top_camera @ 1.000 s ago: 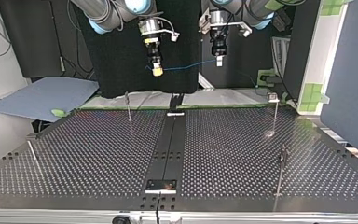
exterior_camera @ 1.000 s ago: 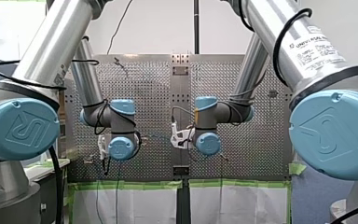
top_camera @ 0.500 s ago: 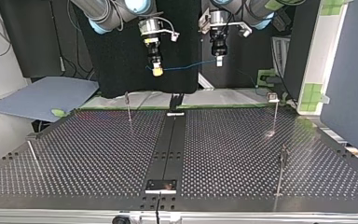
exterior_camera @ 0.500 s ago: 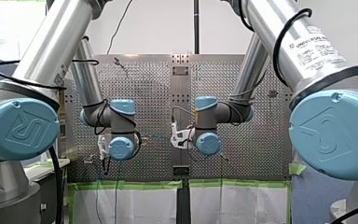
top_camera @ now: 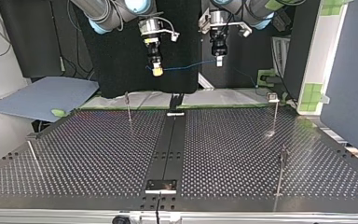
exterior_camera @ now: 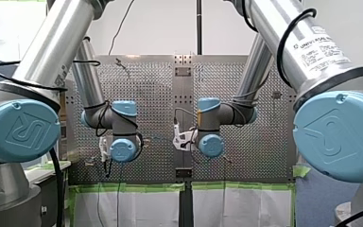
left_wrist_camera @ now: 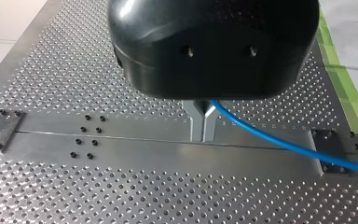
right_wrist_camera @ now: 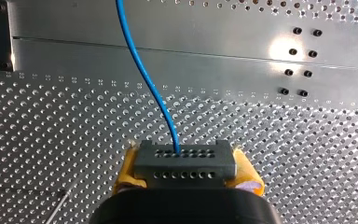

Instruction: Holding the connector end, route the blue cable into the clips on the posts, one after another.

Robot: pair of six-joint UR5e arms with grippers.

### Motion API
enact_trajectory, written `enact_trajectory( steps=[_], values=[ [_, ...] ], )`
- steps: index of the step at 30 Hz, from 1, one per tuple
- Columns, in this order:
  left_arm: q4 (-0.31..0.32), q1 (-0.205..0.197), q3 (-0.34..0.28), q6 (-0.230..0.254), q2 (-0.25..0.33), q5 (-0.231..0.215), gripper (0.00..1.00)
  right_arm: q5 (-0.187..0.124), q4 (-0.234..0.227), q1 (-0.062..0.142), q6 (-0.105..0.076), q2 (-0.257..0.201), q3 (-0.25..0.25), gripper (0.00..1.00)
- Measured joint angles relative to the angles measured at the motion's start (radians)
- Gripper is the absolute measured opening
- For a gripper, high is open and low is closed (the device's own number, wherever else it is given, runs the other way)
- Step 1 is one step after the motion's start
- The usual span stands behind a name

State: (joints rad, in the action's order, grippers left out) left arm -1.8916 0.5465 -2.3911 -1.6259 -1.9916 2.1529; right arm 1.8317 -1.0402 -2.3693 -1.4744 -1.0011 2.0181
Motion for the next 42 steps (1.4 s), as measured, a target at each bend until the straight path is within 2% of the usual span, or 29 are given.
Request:
enact_trajectory(
  steps=[21, 23, 28, 29, 38, 42],
  values=[
    [0.000, 0.000, 0.000, 0.000, 0.000, 0.000, 0.00, 0.000, 0.000, 0.000, 0.000, 0.000, 0.000, 0.00],
    [0.000, 0.000, 0.000, 0.000, 0.000, 0.000, 0.18, 0.000, 0.000, 0.000, 0.000, 0.000, 0.000, 0.00],
    [0.000, 0.000, 0.000, 0.000, 0.000, 0.000, 0.18, 0.000, 0.000, 0.000, 0.000, 0.000, 0.000, 0.00],
    [0.000, 0.000, 0.000, 0.000, 0.000, 0.000, 0.12, 0.000, 0.000, 0.000, 0.000, 0.000, 0.000, 0.00],
    [-0.003, 0.000, -0.001, 0.001, 0.000, 0.000, 0.12, 0.000, -0.001, 0.000, 0.000, 0.000, 0.000, 0.00],
    [-0.030, 0.000, -0.003, 0.002, -0.024, -0.014, 0.12, 0.006, 0.005, -0.006, 0.004, 0.006, -0.005, 0.00]
  ],
)
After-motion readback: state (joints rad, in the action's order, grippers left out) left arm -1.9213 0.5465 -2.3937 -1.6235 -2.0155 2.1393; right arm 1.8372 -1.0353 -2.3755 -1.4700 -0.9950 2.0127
